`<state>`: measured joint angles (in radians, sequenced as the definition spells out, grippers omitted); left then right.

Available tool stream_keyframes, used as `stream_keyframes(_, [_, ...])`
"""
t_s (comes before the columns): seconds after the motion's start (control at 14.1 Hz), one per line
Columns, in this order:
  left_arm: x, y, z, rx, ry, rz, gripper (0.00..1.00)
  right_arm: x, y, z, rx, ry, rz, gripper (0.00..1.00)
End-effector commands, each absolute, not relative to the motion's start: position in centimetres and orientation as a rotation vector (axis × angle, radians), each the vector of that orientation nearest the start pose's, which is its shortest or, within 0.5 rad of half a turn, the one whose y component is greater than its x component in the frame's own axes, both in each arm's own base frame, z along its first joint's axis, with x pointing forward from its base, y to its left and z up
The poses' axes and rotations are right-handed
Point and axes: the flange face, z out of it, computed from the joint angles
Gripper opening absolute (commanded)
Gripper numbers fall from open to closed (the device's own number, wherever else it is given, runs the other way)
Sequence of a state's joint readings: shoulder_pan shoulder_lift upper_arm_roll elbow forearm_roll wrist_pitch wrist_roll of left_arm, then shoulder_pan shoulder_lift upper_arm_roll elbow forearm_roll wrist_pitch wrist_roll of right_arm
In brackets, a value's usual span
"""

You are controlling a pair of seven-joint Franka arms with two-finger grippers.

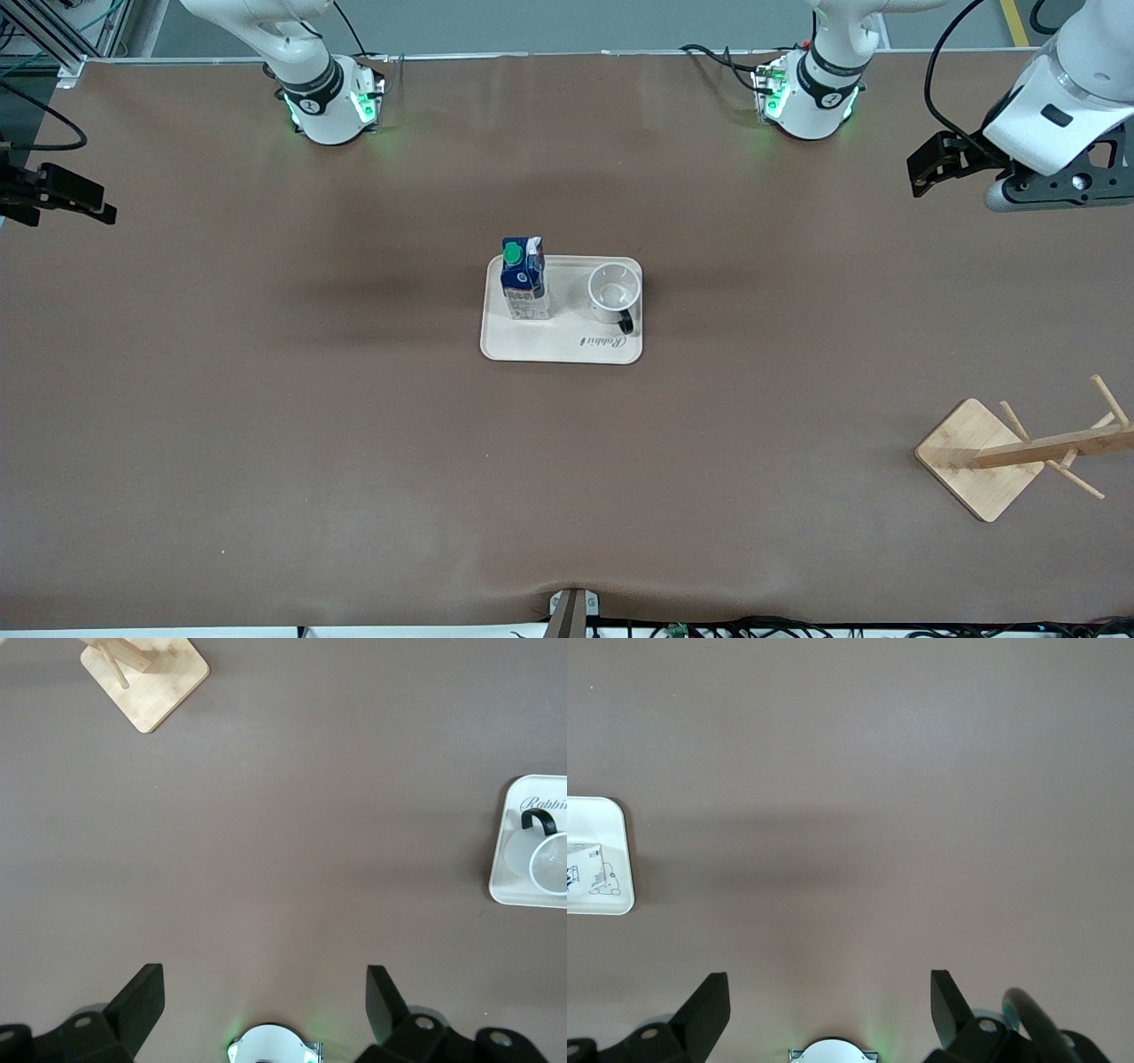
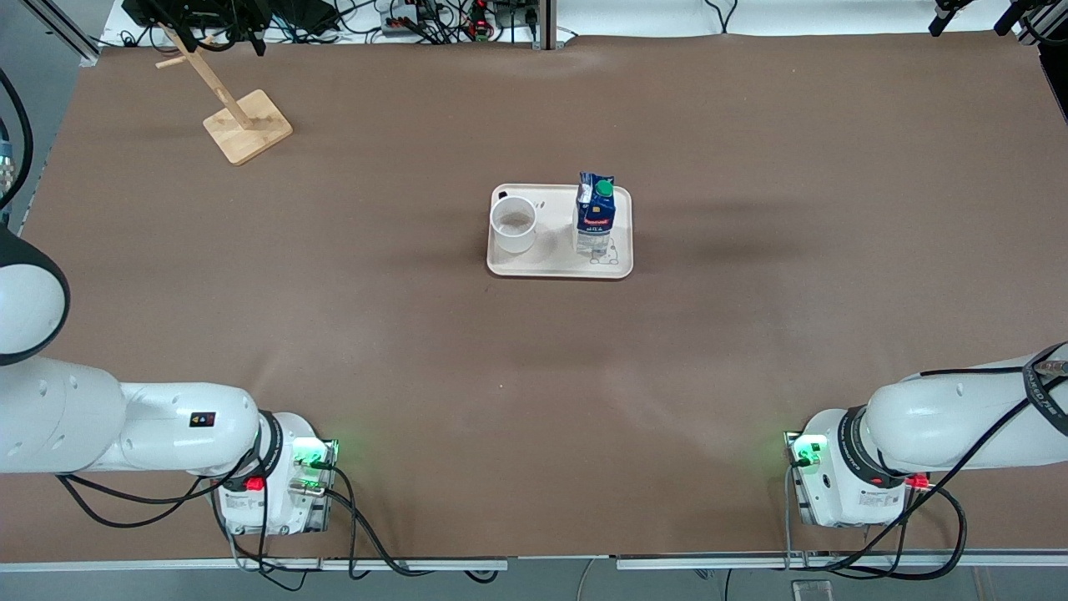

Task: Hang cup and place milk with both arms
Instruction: 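Move the left gripper over the white mug on the tray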

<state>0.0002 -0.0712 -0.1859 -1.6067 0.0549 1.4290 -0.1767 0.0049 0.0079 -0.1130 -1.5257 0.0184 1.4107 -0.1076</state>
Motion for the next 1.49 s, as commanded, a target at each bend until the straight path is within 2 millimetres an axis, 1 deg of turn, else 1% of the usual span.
stream_keyframes(0.0, [51.0,-10.9,61.1,-3.047,0.038,0.194,1.00,53.6,-5.9,63.0,-3.092,-0.007,0.186,1.00])
stream_keyframes(0.07, [50.8,-12.5,59.6,-3.042,0.068,0.204,1.00,53.6,-5.9,63.0,-3.092,-0.007,0.183,1.00])
stream_keyframes(0.14, [50.7,-14.3,58.0,-3.059,0.057,0.192,1.00,53.6,-5.9,63.1,-3.092,-0.007,0.183,1.00])
stream_keyframes(0.21, [50.5,-16.0,56.1,-3.066,0.026,0.178,1.00,53.6,-5.9,63.0,-3.092,-0.007,0.186,1.00])
stream_keyframes(0.36, [49.9,-19.9,51.7,-3.060,0.027,0.173,1.00,53.5,-6.0,63.0,-3.092,-0.005,0.185,1.00])
stream_keyframes(0.43, [49.5,-21.7,49.8,-3.067,0.016,0.157,1.00,53.5,-6.0,63.0,-3.092,-0.005,0.185,1.00])
stream_keyframes(0.5, [49.4,-23.2,48.0,-3.075,-0.009,0.156,1.00,53.5,-6.0,63.0,-3.092,-0.005,0.183,1.00])
stream_keyframes(0.64, [48.4,-27.4,44.3,-3.092,-0.061,0.162,1.00,53.6,-5.7,63.0,-3.092,-0.014,0.186,1.00])
stream_keyframes(0.78, [47.6,-30.5,40.9,-3.122,-0.106,0.156,1.00,53.6,-5.8,63.1,-3.092,-0.010,0.183,1.00])
stream_keyframes(0.92, [46.9,-32.8,37.6,-3.148,-0.125,0.161,1.00,53.6,-5.8,63.0,-3.092,-0.010,0.186,1.00])
stream_keyframes(1.0, [46.6,-33.8,36.4,-3.158,-0.112,0.174,0.99,53.6,-5.8,63.0,-3.092,-0.010,0.186,1.00])
stream_keyframes(1.07, [46.5,-34.5,35.0,-3.163,-0.101,0.204,0.90,53.6,-5.9,63.0,-3.092,-0.007,0.186,1.00])
stream_keyframes(1.14, [46.2,-35.4,34.0,-3.178,-0.101,0.205,0.89,53.5,-6.0,63.0,-3.092,-0.005,0.185,1.00])
stream_keyframes(1.21, [46.0,-36.2,33.1,-3.189,-0.145,0.209,0.88,53.6,-5.9,63.0,-3.092,-0.007,0.186,1.00])
stream_keyframes(1.28, [46.2,-36.7,31.9,-3.197,-0.179,0.218,0.87,53.7,-5.9,63.0,-3.093,-0.007,0.179,1.00])
stream_keyframes(1.35, [46.3,-37.0,31.3,-3.204,-0.196,0.194,0.85,54.1,-5.9,62.3,-3.078,-0.006,0.186,1.00])
stream_keyframes(1.42, [46.1,-37.8,30.4,-3.214,-0.226,0.196,0.83,54.9,-5.9,60.7,-3.058,0.007,0.234,1.00])
